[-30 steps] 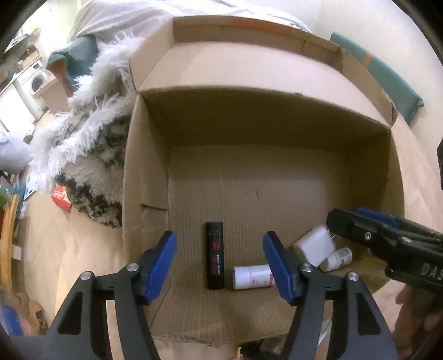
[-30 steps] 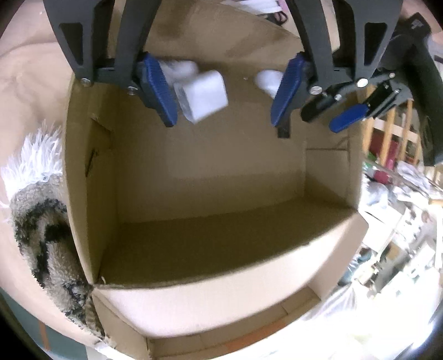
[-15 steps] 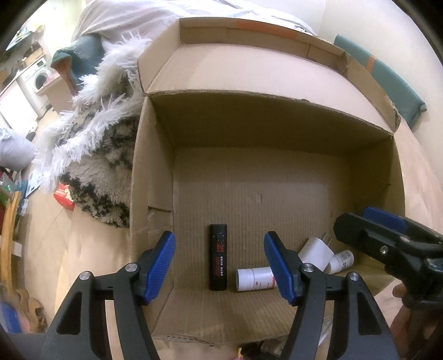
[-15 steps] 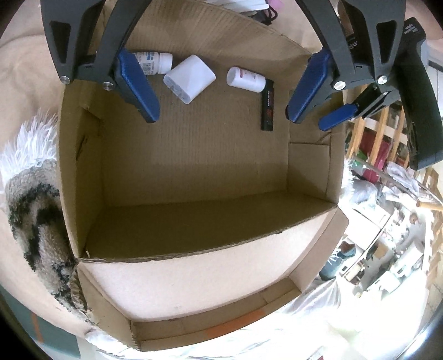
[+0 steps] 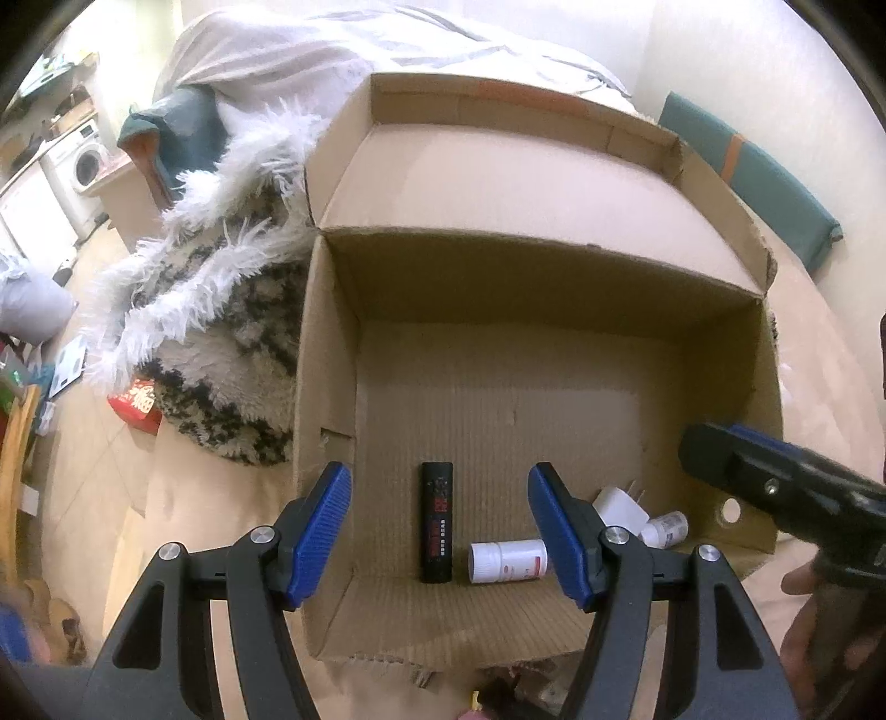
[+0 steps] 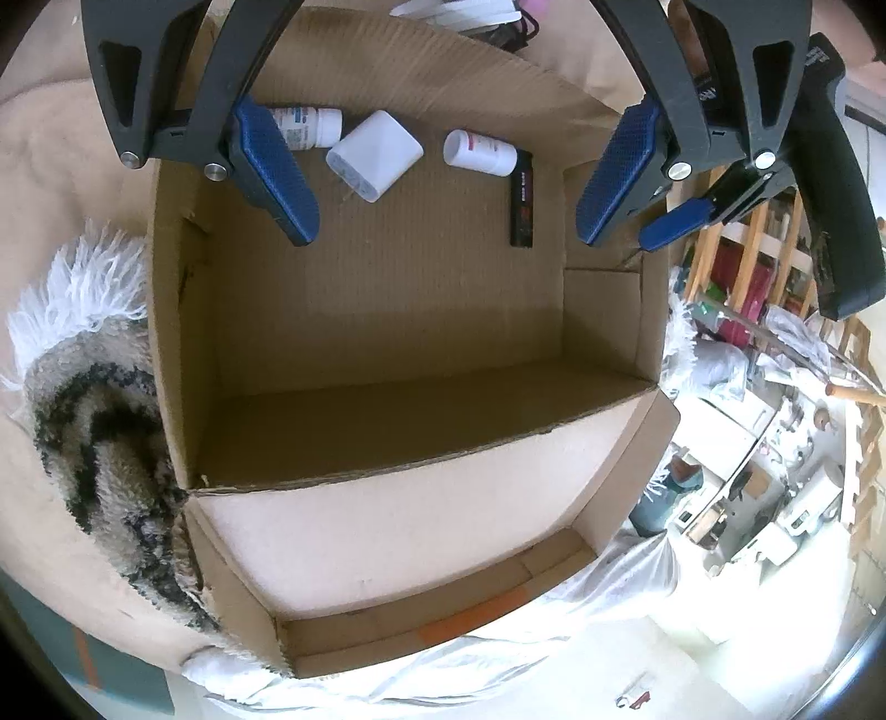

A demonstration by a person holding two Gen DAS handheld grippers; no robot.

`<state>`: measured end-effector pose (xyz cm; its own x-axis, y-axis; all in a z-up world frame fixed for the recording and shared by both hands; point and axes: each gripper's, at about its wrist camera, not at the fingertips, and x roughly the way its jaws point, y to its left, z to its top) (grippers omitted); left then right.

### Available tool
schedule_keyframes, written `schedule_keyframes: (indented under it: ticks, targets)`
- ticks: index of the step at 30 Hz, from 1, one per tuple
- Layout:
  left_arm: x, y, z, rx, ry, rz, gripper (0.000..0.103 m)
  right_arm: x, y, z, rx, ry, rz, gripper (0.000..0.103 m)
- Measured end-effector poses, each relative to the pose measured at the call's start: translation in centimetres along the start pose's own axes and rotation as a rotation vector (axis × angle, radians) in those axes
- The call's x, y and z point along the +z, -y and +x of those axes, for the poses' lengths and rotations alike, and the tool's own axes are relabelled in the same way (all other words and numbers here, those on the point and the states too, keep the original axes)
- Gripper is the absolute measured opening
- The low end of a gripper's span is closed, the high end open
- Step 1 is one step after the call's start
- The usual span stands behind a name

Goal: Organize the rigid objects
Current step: 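Withdraw both tools from the box toward the remaining items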

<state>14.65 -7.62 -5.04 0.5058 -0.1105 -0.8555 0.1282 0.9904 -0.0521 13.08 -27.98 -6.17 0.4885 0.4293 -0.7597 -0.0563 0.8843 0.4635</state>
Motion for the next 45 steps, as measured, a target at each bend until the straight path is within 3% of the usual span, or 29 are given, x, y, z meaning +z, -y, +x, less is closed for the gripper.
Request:
schedule_keyframes:
  ticks: [5, 10, 23, 32, 39, 45]
  targets:
    - [-0.1, 0.0, -1.6, -0.004, 0.025, 0.015, 0.064, -0.5, -0.5, -0.9, -0.006, 0.008, -0.006, 0.100]
    - [-0.5, -0.2, -2.8, 0.038, 0.050, 0.045, 0.064, -1.6, -1.1, -2.3, -0.022, 0.022, -0.030, 0.100]
    - [-3.7, -2.9, -4.9, 0.049, 0.020, -0.030, 0.064, -4.9, -0.9, -4.6, -0.047, 0.019, -0.020, 0.100]
    - [-6.8, -3.8, -3.9, 0.019, -0.072, -0.070, 0.064, -7.5, 0.4, -5.8, -0.058, 0.002, 0.061, 0.100]
    - [-9.3, -3.5, 1.0, -0.056, -0.305, -0.106, 0.062, -8.2, 0.7, -4.8, -0.085, -0.028, 0.088, 0.100]
    - [-9.0, -2.6, 4.4, -0.058, -0.376, -0.091, 0.039, -8.3, 1.0, -4.0, -0.087, -0.049, 0.107, 0.100]
